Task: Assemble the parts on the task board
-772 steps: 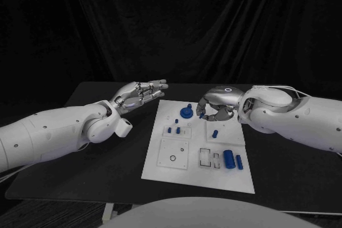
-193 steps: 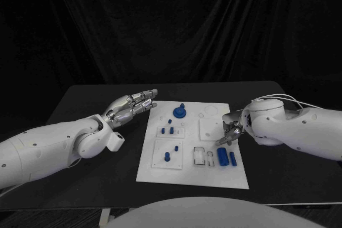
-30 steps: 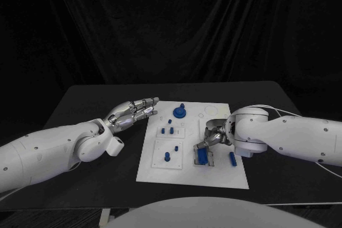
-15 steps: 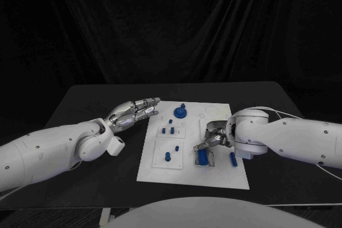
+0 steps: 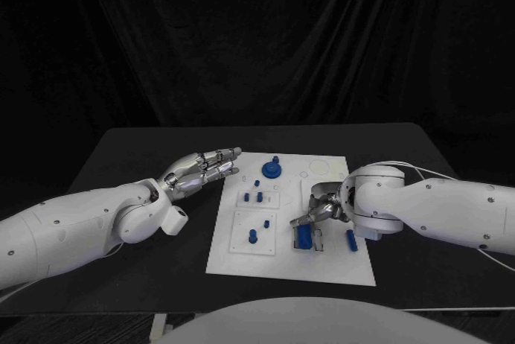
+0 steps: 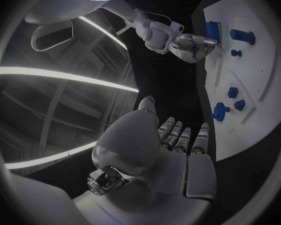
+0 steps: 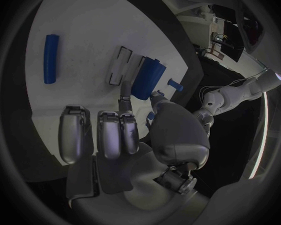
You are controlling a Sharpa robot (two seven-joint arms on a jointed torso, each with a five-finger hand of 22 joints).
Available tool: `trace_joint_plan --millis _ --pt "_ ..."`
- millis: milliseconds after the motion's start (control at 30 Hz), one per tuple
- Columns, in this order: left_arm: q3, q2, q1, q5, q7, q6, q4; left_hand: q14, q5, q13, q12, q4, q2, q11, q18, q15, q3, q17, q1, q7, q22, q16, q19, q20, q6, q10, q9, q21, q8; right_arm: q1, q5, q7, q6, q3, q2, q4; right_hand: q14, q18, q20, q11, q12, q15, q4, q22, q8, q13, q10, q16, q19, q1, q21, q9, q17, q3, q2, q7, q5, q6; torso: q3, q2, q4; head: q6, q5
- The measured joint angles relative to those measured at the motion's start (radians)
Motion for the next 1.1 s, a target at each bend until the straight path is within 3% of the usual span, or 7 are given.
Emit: trace_joint_plan --millis 133,433,633,933,1033,1067,1100 --pt "0.000 0.000 0.000 0.000 -0.001 0.001 0.000 0.000 0.000 0.000 0.000 0.000 0.000 0.006 0.000 0.000 0.000 0.000 0.000 0.004 0.000 0.000 0.000 0.000 0.004 -0.001 0.000 0.000 0.000 0.000 -0.002 0.000 0.000 0.000 0.000 0.000 0.000 0.000 0.000 0.000 0.000 0.000 0.008 0.000 0.000 0.000 0.000 0.000 0.000 0.000 0.000 0.001 0.000 -0.008 0.000 0.000 -0.020 0.000 0.0000 0.000 0.0000 0.000 0.000" --pt "0.000 0.000 -0.001 0.000 -0.006 0.003 0.000 0.000 0.000 0.000 0.000 0.000 0.000 0.006 0.000 0.000 0.000 0.000 0.000 0.003 0.000 0.000 0.000 0.000 0.004 -0.001 0.000 0.000 0.000 -0.001 -0.003 0.000 -0.005 0.000 -0.008 0.002 0.000 0.000 0.000 0.000 0.000 0.000 0.051 0.000 -0.004 0.000 0.000 0.000 0.000 -0.027 0.000 0.005 0.000 -0.051 -0.010 0.000 -0.128 0.000 0.0001 0.000 0.0000 0.000 0.001" --pt "0.000 0.000 -0.001 0.000 -0.009 0.005 -0.001 0.000 0.001 0.001 0.001 0.000 0.000 0.006 0.000 0.000 0.000 0.000 0.000 0.004 0.000 0.000 0.000 0.000 0.004 -0.001 0.000 0.000 0.000 -0.001 -0.004 0.002 -0.033 0.000 -0.025 0.013 0.000 0.000 0.000 0.000 0.000 0.000 0.057 0.001 -0.008 0.000 0.000 0.000 0.000 -0.072 0.000 0.008 0.000 -0.103 -0.007 0.004 -0.132 0.004 0.0001 0.000 -0.0001 0.000 0.001" --pt "0.000 -0.004 -0.002 0.000 -0.013 0.008 0.001 -0.004 0.004 0.002 0.011 0.000 0.004 0.009 0.000 0.003 0.000 0.000 0.004 0.000 0.000 0.000 0.000 0.000 0.007 0.002 0.000 0.000 0.000 0.007 -0.004 0.036 -0.132 -0.001 -0.115 0.077 0.000 0.000 0.000 0.000 0.000 0.000 0.057 0.001 -0.008 0.000 0.000 0.009 0.000 -0.101 0.021 0.013 0.000 -0.159 0.015 0.000 -0.132 0.007 0.0001 0.000 -0.0007 0.000 0.007" --pt "0.000 -0.005 -0.002 0.000 -0.013 0.008 0.001 -0.004 0.004 0.002 0.015 0.000 0.004 0.009 0.000 0.003 0.000 0.000 0.004 0.000 0.001 0.000 0.000 0.000 0.007 0.002 0.000 0.000 0.000 0.029 -0.004 0.051 -0.151 -0.001 -0.148 0.093 0.000 0.000 0.000 0.000 0.000 0.000 0.052 0.001 -0.018 0.000 0.000 0.012 0.000 -0.084 0.034 0.009 0.000 -0.171 0.030 0.001 -0.085 0.006 0.0001 0.000 -0.0008 0.000 0.007" --pt "0.000 -0.005 -0.002 0.000 -0.013 0.008 0.001 -0.004 0.004 0.001 0.015 0.000 0.004 0.009 0.000 0.003 0.000 0.000 0.004 0.000 0.001 0.000 0.000 0.000 0.007 0.002 0.000 0.000 0.000 0.040 -0.004 0.055 -0.154 0.000 -0.160 0.098 0.000 0.000 0.000 0.000 0.000 0.000 0.048 0.001 -0.026 0.001 0.000 0.012 0.000 -0.060 0.036 0.001 0.000 -0.176 0.038 0.008 -0.037 -0.001 0.0001 0.000 -0.0009 0.000 0.007" --pt "0.000 -0.005 -0.002 0.000 -0.013 0.008 0.001 -0.003 0.004 0.002 0.015 0.000 0.004 0.009 0.000 0.004 0.000 0.000 0.004 0.000 0.001 0.000 0.000 0.000 0.007 0.002 0.000 0.000 0.000 0.047 -0.003 0.058 -0.155 0.001 -0.168 0.101 0.000 0.000 0.002 0.010 0.000 0.004 0.034 0.001 -0.041 0.001 -0.002 0.012 -0.002 -0.014 0.039 -0.016 0.000 -0.176 0.039 0.013 0.041 -0.014 0.0001 0.000 -0.0009 0.000 0.006"
